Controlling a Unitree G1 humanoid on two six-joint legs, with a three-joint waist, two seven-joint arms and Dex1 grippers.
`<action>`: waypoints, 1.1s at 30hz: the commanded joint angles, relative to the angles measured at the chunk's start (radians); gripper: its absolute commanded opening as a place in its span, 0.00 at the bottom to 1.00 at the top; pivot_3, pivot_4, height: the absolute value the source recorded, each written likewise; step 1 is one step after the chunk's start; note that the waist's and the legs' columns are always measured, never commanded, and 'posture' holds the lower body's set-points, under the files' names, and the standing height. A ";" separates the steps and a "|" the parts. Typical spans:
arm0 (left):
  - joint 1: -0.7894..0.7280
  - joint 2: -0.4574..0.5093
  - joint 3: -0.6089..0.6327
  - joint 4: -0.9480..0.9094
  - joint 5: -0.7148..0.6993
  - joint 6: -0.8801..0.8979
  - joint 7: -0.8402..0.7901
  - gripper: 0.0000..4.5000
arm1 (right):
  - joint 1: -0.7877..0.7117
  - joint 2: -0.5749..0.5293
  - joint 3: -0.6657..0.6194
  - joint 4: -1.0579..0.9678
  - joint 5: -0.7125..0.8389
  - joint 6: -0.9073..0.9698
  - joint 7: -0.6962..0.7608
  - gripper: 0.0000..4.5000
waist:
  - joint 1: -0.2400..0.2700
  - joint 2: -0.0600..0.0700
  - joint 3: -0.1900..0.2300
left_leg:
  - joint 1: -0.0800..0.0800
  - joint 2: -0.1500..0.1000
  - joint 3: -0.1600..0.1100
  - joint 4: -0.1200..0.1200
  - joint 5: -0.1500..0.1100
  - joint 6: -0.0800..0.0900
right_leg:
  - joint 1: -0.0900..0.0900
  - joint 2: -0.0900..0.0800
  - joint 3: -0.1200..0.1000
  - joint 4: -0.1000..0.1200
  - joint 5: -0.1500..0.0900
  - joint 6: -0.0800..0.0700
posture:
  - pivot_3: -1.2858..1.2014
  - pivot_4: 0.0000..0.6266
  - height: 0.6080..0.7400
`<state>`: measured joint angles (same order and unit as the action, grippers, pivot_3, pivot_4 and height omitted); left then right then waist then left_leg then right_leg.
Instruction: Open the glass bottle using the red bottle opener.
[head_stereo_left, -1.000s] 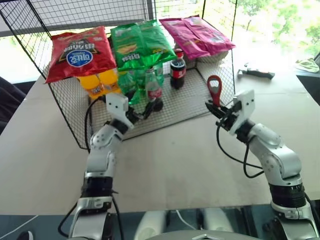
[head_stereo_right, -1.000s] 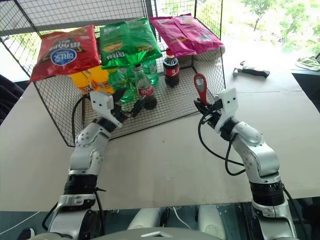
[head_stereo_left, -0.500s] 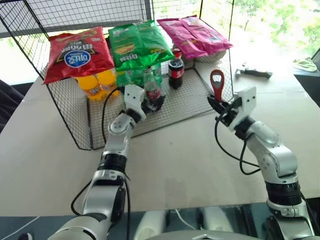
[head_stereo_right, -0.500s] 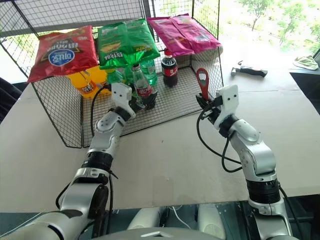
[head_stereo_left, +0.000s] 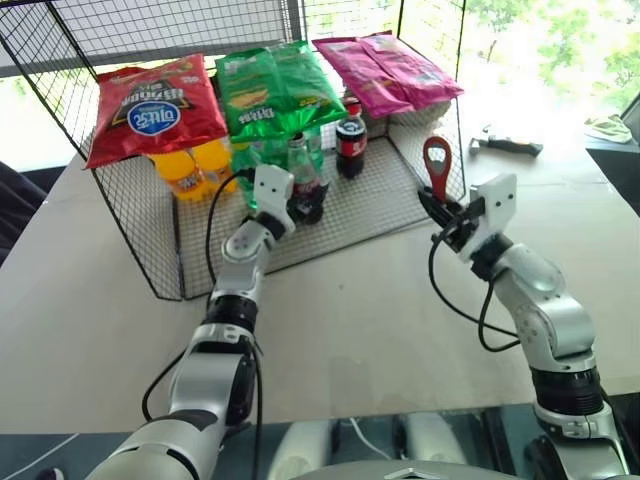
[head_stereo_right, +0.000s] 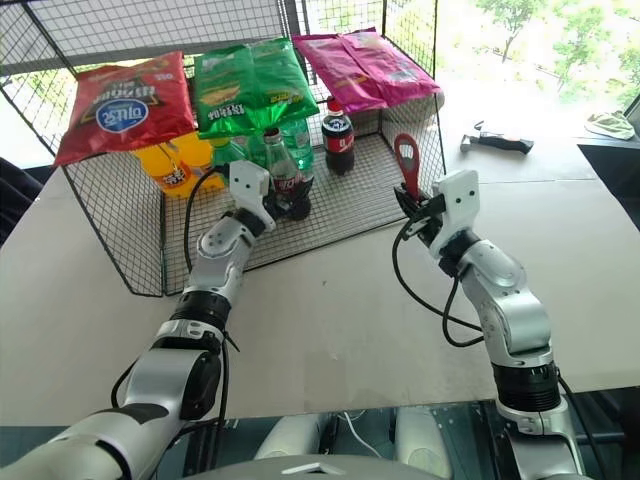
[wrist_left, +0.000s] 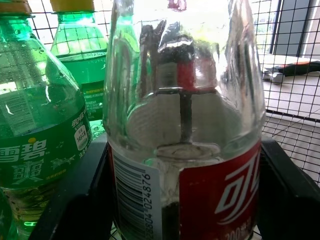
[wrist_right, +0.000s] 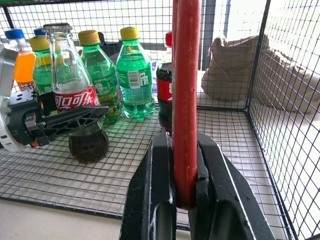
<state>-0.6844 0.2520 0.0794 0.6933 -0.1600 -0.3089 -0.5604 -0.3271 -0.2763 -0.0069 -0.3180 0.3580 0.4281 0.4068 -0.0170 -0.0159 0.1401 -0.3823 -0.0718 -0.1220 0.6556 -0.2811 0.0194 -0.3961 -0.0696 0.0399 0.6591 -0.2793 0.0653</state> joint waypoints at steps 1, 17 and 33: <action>0.052 0.005 -0.009 -0.179 -0.051 0.044 -0.055 0.62 | -0.004 0.001 -0.010 -0.032 -0.003 -0.032 -0.002 0.00 | 0.000 0.000 0.000 | 0.000 0.000 0.000 0.000 0.000 0.000 | 0.000 0.000 0.000 0.000 0.000 0.000 | 0.52 0.24 1.00; 0.401 0.091 -0.212 -0.826 -0.207 0.433 -0.312 0.62 | -0.044 0.027 -0.044 0.006 -0.012 -0.050 -0.048 0.00 | 0.000 0.000 0.000 | 0.001 0.002 0.001 0.000 0.001 -0.001 | 0.000 0.000 0.001 0.002 0.000 0.000 | 0.52 0.24 1.00; 0.403 0.044 -0.149 -0.842 -0.249 0.324 -0.284 1.00 | -0.044 0.022 -0.041 0.005 -0.014 -0.040 -0.046 0.00 | 0.002 0.000 0.000 | 0.001 0.002 0.001 0.000 0.001 -0.001 | 0.000 0.000 0.001 0.001 0.000 0.000 | 0.52 0.24 1.00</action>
<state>-0.2709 0.3044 -0.0981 -0.0889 -0.3703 0.0449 -0.8466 -0.3514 -0.2501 -0.0357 -0.2833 0.3366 0.3934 0.3625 -0.0155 -0.0159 0.1400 -0.3811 -0.0696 -0.1209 0.6557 -0.2805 0.0182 -0.3962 -0.0699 0.0410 0.6606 -0.2793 0.0651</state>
